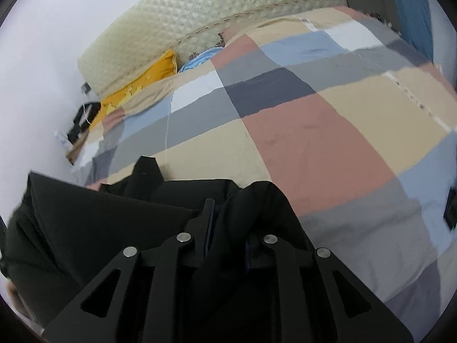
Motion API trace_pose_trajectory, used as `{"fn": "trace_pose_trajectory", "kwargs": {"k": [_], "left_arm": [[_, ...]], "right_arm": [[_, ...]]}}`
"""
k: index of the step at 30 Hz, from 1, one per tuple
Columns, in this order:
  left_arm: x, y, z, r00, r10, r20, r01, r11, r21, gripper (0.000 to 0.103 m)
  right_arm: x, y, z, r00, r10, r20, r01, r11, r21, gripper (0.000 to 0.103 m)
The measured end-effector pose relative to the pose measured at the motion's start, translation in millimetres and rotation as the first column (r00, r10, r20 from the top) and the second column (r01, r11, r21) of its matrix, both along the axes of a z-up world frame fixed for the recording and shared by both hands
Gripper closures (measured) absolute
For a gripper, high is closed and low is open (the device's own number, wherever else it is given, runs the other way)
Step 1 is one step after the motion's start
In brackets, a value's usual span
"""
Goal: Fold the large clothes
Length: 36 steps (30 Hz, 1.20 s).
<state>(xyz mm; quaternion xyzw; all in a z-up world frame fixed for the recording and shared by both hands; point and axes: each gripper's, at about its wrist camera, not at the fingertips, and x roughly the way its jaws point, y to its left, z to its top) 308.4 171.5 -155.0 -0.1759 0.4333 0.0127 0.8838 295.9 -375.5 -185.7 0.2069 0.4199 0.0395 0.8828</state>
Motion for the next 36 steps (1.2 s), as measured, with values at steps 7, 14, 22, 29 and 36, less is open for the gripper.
{"fn": "trace_pose_trajectory", "kwargs": {"k": [7, 14, 22, 29, 36], "left_arm": [[-43.9, 23.9, 16.7, 0.998, -0.065, -0.014, 0.064, 0.995, -0.074, 0.076], [-106.0, 84.2, 39.4, 0.996, 0.082, 0.031, -0.078, 0.991, -0.105, 0.027], [-149.7, 97.9, 46.8, 0.991, 0.113, 0.071, -0.110, 0.993, -0.042, 0.027], [-150.9, 16.9, 55.1, 0.991, -0.052, 0.124, 0.057, 0.998, -0.042, 0.027], [-167.8, -71.4, 60.4, 0.959, -0.148, 0.241, 0.126, 0.987, 0.104, 0.027]], "right_arm": [[-27.9, -9.7, 12.6, 0.998, -0.042, 0.052, 0.037, 0.995, 0.098, 0.064], [-46.4, -5.9, 33.5, 0.996, -0.035, 0.078, 0.032, 0.999, 0.032, 0.038], [-79.9, -22.3, 62.2, 0.978, -0.119, 0.172, 0.126, 0.991, -0.035, 0.021], [-131.7, 18.0, 81.6, 0.953, 0.039, 0.301, -0.024, 0.998, -0.054, 0.021], [-183.2, 30.0, 71.2, 0.937, 0.110, 0.331, -0.101, 0.994, -0.044, 0.021]]}}
